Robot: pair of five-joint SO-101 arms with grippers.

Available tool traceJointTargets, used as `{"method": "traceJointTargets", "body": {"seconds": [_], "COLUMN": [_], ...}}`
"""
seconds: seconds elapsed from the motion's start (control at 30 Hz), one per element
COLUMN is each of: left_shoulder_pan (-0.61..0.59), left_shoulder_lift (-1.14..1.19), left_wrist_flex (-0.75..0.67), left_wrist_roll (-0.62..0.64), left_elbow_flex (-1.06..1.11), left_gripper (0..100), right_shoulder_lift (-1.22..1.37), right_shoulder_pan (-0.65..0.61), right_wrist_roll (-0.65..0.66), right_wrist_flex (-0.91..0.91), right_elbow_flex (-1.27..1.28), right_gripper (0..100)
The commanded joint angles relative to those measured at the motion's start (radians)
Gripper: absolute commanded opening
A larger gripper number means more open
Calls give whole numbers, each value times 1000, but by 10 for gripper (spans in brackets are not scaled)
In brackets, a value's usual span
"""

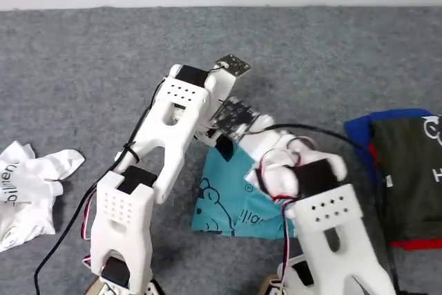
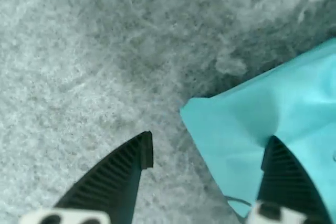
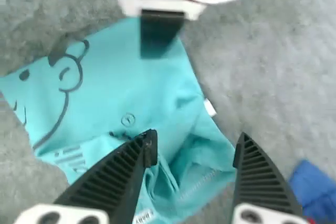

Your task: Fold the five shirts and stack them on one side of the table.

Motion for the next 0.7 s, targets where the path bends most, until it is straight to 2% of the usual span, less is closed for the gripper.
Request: {"method": "traceJointTargets", "body": {"seconds": [0.0,0.1,0.3,0.43,0.67], "left_shoulder_pan": [-9,-68,-275,-385,-420], "left_shoulder_lift": [-61,-61,-72,-72,-72], "left_wrist_flex": [-12,-12,-5,23,49], "left_wrist_roll": [-11,-11,-6,-5,-8], "left_elbow_flex": [-4,-8,-10,-12,-12], "left_gripper": [324,324,323,323,323], "right_shoulder_lift": [-4,-4,1,67,220], "right_shoulder_pan": [-22,-24,-22,-24,-13], "right_wrist_roll": [-58,-94,-100,-97,-92], "right_wrist_flex": [-134,-170,-182,-300,-455], "right_elbow_flex": [83,107,115,198,241], "right_gripper": [244,244,244,244,244]}}
